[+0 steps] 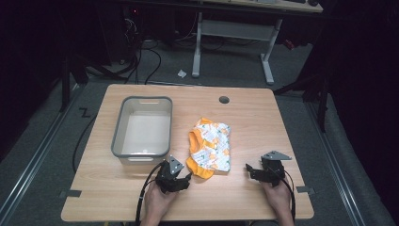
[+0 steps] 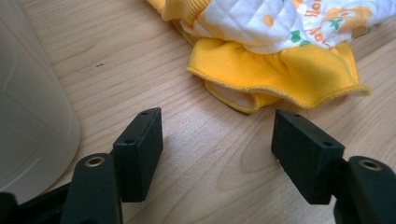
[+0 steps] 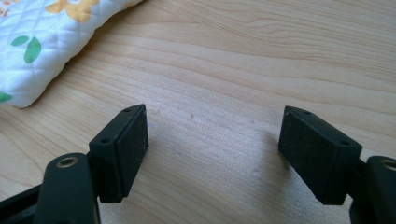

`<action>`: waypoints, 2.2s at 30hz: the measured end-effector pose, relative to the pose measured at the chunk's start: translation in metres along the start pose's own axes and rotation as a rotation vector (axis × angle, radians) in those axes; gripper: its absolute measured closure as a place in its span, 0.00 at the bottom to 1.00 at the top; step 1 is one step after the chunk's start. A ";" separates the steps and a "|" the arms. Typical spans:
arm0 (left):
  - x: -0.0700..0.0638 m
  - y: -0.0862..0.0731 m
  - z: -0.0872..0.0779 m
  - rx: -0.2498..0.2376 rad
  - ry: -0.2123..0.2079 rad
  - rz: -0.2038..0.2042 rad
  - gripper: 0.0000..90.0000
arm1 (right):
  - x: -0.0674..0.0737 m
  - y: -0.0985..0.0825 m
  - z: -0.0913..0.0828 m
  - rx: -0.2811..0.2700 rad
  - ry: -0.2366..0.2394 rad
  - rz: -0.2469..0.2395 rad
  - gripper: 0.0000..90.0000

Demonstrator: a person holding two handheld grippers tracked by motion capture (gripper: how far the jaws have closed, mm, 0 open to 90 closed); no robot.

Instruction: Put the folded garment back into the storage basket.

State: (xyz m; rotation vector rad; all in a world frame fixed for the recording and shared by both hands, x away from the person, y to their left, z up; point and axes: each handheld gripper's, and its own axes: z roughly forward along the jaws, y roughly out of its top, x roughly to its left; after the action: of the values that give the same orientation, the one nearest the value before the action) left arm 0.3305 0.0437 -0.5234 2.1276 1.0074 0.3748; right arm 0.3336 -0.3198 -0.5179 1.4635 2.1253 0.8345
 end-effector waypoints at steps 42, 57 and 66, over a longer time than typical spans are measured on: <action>-0.003 0.006 -0.006 -0.010 -0.038 -0.019 0.32 | 0.000 0.000 0.000 0.000 0.000 -0.003 0.27; -0.009 0.028 -0.014 -0.042 -0.073 -0.015 0.32 | 0.000 0.000 0.000 0.000 0.000 -0.003 0.27; -0.012 0.044 -0.010 -0.041 -0.072 -0.008 0.32 | 0.000 0.000 0.000 0.001 -0.001 -0.002 0.27</action>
State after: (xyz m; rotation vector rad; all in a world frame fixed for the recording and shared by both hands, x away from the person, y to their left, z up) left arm 0.3416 0.0211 -0.4836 2.0849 0.9586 0.3098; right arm 0.3334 -0.3197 -0.5177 1.4623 2.1268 0.8321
